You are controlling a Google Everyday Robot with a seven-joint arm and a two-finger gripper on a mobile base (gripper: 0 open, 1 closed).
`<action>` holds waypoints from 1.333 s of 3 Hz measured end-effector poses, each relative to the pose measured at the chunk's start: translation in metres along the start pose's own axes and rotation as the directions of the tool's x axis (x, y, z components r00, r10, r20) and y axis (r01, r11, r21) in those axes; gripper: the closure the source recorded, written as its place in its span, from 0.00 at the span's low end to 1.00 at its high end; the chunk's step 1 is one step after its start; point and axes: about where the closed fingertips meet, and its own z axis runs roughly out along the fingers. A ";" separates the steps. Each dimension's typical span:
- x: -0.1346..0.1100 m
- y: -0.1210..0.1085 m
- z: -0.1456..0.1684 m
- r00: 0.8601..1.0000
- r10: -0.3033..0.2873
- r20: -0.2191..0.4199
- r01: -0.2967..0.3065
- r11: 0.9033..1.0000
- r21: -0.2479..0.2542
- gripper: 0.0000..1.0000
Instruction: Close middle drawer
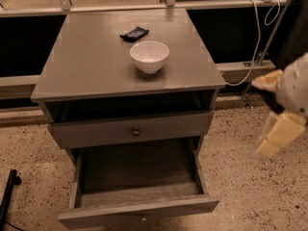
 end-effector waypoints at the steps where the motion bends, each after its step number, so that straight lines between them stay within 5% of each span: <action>1: 0.025 0.027 0.063 0.983 0.033 0.182 -0.026 0.999 -0.040 0.00; 2: 0.025 0.031 0.071 0.965 0.001 0.263 0.004 1.000 -0.021 0.00; 3: 0.025 0.041 0.105 0.949 0.002 0.316 0.019 0.998 -0.064 0.00; 4: 0.027 0.069 0.177 0.926 -0.027 0.376 0.074 0.991 -0.110 0.00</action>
Offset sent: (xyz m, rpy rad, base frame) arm -0.0119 0.0077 -0.0747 0.1993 -0.0130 0.0264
